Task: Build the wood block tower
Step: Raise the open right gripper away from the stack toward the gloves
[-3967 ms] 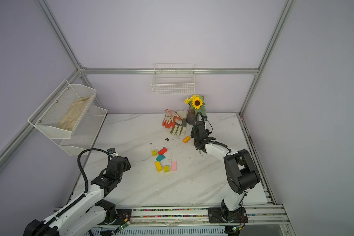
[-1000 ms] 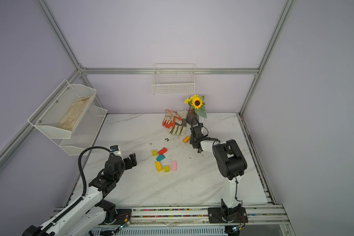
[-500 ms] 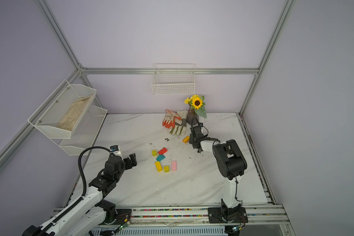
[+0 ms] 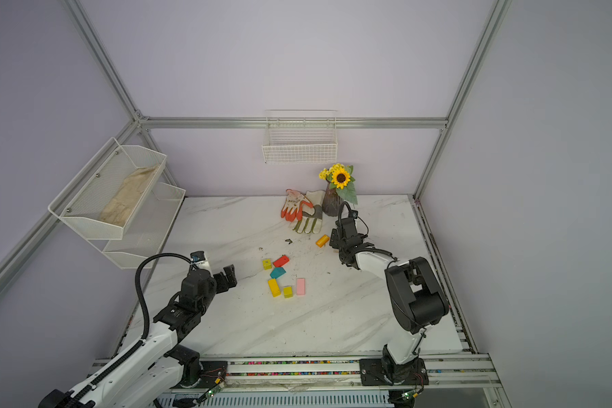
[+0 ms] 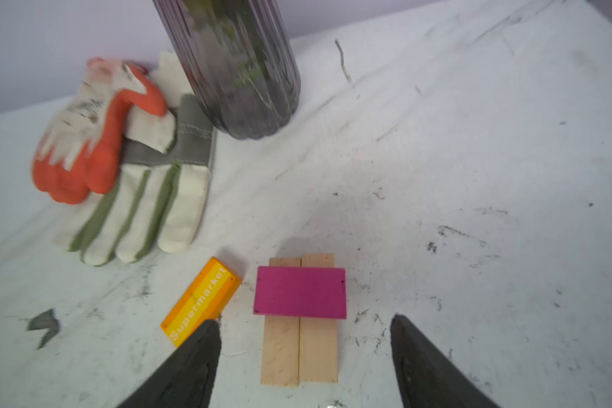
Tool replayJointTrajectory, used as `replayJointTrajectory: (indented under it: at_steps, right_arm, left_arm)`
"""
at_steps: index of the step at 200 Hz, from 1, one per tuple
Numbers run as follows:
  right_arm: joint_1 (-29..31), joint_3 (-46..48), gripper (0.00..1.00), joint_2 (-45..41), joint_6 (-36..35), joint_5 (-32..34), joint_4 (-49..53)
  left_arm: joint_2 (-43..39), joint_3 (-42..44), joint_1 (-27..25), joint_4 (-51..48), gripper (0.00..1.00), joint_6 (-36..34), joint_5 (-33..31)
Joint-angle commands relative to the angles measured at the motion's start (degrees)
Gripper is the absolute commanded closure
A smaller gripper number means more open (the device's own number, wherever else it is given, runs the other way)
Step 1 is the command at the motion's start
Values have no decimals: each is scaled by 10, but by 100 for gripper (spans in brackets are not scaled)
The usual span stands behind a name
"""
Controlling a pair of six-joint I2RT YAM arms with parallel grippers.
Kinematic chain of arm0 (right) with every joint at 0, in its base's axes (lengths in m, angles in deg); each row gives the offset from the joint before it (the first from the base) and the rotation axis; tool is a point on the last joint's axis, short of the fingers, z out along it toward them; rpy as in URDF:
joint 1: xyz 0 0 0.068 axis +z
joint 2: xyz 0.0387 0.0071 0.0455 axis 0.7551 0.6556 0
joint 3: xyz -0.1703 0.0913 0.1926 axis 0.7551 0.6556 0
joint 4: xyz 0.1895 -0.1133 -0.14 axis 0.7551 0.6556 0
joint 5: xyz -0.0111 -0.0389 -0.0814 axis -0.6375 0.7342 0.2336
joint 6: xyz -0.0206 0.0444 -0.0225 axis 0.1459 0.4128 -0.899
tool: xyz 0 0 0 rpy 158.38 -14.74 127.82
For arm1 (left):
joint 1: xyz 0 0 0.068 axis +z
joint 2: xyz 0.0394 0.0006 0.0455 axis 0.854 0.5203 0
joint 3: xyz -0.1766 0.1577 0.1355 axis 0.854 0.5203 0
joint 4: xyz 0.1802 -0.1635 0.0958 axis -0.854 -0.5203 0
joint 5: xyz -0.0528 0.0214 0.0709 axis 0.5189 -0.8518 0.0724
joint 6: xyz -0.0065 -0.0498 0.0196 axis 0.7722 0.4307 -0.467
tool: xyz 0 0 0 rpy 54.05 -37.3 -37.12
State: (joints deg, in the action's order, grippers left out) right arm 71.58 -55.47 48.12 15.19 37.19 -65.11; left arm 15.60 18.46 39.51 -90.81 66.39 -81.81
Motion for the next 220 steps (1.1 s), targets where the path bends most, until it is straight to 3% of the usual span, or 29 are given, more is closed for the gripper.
replayJointTrajectory:
  at_steps: [1,42,76,117,220]
  right_arm:
    - [22,29,22,-54,-21,-41,-74]
    - [72,-59,20,24,-43,-80,-13]
    - [75,-168,17,130,-35,-85,70]
    - [75,-240,14,196,-33,-65,117]
    - [72,-327,3,290,-44,-38,175]
  left_arm:
    - [-6,-3,3,23,1,-9,0]
    - [-7,-2,3,22,0,-8,1]
    - [-8,-3,3,21,0,-8,2]
    - [-6,-3,3,23,0,-8,2]
    - [-5,-3,3,23,0,-8,2]
